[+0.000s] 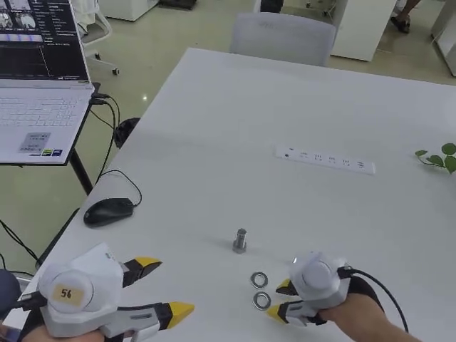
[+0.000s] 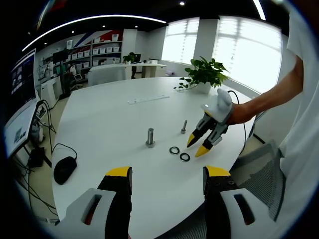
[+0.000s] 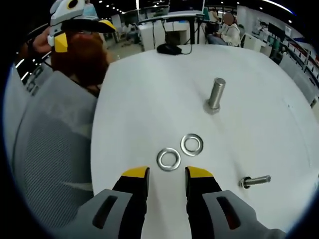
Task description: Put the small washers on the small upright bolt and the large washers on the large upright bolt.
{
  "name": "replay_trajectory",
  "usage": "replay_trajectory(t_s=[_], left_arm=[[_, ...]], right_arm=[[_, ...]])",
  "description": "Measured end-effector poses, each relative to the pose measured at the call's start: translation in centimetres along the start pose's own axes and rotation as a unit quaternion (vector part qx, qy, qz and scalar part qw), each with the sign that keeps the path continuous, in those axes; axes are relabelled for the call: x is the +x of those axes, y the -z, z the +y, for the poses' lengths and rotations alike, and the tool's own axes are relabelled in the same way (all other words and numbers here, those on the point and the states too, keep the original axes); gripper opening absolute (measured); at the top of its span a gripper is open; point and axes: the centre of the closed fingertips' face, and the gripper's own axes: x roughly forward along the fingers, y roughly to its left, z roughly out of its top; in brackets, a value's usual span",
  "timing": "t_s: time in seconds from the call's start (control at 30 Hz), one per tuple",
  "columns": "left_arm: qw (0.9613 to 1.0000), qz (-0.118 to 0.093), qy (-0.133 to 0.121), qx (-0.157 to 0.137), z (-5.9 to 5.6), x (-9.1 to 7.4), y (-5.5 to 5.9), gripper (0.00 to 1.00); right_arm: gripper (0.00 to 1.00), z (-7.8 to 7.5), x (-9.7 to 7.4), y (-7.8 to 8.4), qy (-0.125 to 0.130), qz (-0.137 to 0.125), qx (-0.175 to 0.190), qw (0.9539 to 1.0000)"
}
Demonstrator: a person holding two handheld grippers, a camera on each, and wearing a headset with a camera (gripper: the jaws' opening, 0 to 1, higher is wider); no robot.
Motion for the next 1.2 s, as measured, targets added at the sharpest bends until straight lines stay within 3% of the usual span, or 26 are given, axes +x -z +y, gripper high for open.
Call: replay_trajectory(t_s=[0.5, 0.63, 0.9, 1.2], left_arm=[[1.0000, 0.000, -0.001, -0.003, 0.1, 0.0, 0.1, 0.57], [1.0000, -0.001, -0.002, -0.004, 0.1, 0.0, 0.1, 0.57], [1.0000, -0.001, -0.005, -0.006, 0.3, -0.2, 0.4, 0.57], [1.0000, -0.002, -0.004, -0.006, 0.1, -0.1, 0.3, 0.57]], right_arm=[[0.30, -0.3, 2.2, -0.1, -0.022, 0.046, -0.067, 0.9965], [0.30, -0.1, 2.3, -0.1, -0.028, 0.057, -0.093, 0.9936], [0.29, -0.2, 2.4, 0.0, -0.043, 0.087, -0.174, 0.9800], [0.25, 0.0, 2.5, 0.0, -0.054, 0.079, -0.186, 0.9780]])
